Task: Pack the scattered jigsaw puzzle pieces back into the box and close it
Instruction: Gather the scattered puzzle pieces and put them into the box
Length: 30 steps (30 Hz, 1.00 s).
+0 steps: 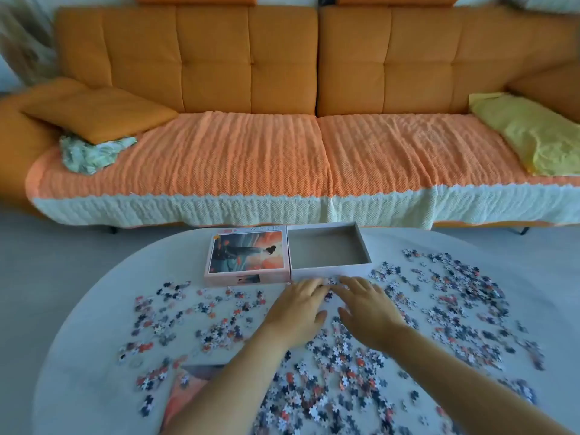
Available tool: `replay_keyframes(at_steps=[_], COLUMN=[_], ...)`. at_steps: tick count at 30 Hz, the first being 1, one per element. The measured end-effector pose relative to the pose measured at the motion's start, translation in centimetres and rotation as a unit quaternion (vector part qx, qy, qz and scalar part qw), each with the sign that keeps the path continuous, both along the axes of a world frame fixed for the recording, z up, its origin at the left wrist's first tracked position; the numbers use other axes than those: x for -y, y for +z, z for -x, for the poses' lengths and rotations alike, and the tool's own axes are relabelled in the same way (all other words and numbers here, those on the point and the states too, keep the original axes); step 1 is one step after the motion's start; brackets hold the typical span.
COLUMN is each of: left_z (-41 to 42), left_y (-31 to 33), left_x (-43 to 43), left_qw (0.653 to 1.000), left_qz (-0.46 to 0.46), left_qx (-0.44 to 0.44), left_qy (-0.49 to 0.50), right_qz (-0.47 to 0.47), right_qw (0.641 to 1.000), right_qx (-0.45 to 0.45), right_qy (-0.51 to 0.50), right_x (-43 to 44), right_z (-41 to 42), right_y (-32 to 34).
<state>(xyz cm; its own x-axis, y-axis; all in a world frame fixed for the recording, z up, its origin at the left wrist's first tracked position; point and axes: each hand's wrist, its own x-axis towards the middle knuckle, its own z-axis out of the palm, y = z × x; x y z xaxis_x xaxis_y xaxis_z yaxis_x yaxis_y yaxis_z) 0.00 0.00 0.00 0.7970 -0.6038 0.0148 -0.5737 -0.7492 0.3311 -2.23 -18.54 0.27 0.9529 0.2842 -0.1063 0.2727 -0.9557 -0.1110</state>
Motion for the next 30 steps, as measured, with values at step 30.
replay_keyframes(at_steps=[30], left_z=[-1.5], left_y=[2.6], left_x=[-0.1], left_qw=[0.993], left_qz=[-0.093], left_qx=[0.056], left_qy=[0.055], right_qz=[0.001], right_qw=[1.0], right_qx=[0.013], right_qy=[-0.026], right_x=[1.7], right_z=[-3.1], right_y=[3.5])
